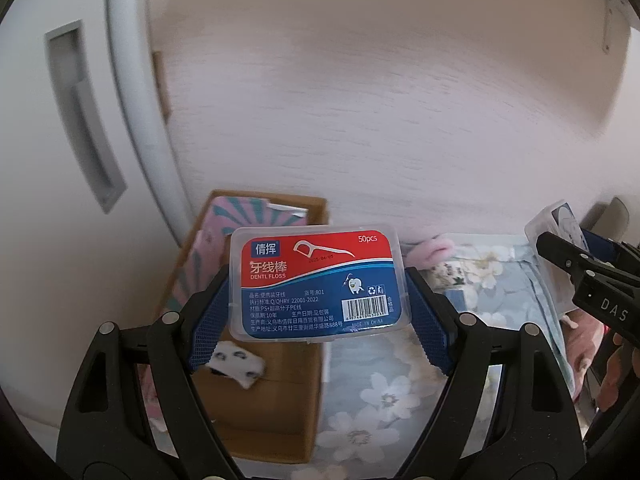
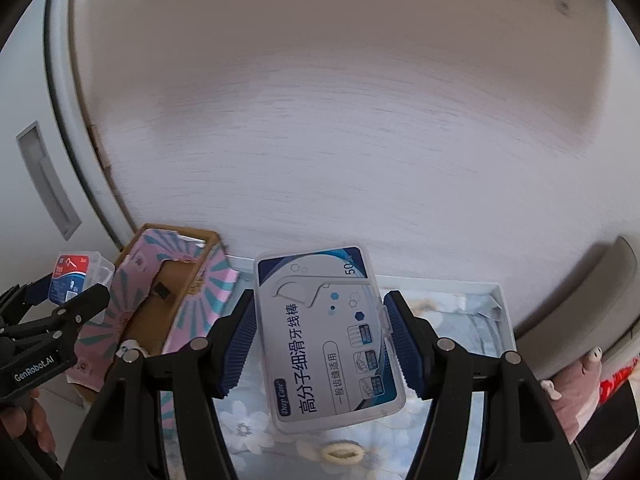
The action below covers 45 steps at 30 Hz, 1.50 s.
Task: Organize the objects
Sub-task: 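Carry both floss boxes with both tools over the cardboard box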
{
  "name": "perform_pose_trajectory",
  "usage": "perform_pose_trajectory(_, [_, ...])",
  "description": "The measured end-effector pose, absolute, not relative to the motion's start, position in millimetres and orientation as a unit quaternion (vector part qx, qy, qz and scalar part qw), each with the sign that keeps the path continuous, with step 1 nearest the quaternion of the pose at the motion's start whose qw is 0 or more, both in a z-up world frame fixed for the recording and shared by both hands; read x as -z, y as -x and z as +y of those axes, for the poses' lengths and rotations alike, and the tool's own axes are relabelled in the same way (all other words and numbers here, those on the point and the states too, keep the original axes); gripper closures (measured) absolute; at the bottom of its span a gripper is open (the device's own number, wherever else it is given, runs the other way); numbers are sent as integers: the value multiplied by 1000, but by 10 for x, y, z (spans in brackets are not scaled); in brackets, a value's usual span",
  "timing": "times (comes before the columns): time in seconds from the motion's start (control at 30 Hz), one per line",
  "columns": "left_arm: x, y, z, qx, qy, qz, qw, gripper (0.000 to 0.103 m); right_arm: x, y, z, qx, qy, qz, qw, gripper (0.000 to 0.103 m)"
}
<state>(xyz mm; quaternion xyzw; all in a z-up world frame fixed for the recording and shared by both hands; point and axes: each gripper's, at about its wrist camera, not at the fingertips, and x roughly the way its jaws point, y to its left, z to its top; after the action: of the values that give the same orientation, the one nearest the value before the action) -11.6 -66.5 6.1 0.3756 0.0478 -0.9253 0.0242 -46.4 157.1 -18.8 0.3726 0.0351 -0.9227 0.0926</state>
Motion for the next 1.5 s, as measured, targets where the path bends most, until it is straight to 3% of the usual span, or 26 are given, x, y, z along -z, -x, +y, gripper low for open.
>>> perform_pose_trajectory(0.77, [365,-24,-1786,887,-415,129,155,23,222,1020,-154,877,-363,131,286,44])
perform_pose_trajectory(1.13, [834,151,-1889,855,-465,156,169,23,670,1428,-826,828,-417,167,335,44])
perform_pose_trajectory(1.5, [1038,330,-1706,854,-475,126,172,23,1210,1721,-1098,790,-475,180,343,44])
